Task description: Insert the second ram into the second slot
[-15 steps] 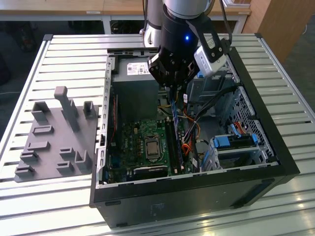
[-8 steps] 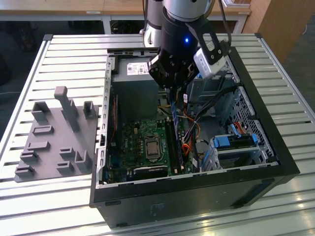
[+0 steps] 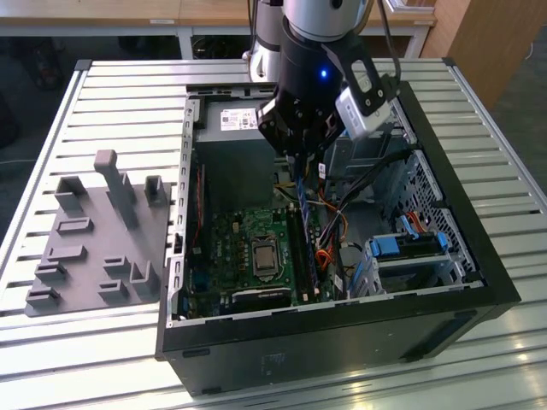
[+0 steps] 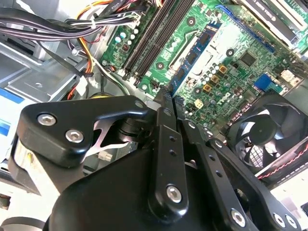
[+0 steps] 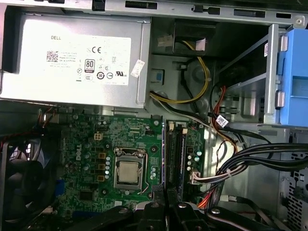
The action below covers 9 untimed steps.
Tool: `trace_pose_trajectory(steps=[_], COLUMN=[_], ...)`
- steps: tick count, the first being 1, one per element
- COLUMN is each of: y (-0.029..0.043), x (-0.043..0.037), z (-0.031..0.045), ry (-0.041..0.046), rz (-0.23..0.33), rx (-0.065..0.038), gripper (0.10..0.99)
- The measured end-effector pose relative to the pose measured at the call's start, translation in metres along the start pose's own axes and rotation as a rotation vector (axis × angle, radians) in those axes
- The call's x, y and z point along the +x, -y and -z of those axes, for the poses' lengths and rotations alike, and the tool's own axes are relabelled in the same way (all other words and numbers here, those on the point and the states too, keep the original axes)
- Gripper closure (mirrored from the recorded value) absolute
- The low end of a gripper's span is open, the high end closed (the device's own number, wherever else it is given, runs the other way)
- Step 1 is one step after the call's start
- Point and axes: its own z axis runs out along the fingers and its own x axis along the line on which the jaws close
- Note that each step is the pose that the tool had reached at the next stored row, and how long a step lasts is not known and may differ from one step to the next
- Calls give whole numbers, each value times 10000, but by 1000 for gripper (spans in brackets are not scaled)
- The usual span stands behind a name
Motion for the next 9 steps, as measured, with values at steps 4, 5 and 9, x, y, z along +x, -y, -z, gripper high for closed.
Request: trace_pose_trajectory(steps=[4, 5, 9], y=[0, 0, 1], x=[0, 0, 0], z=[-17, -21, -34], ry=[0, -1, 0], rz=[-1, -1, -3], rx=[9, 11, 11], gripper=[949, 949, 949])
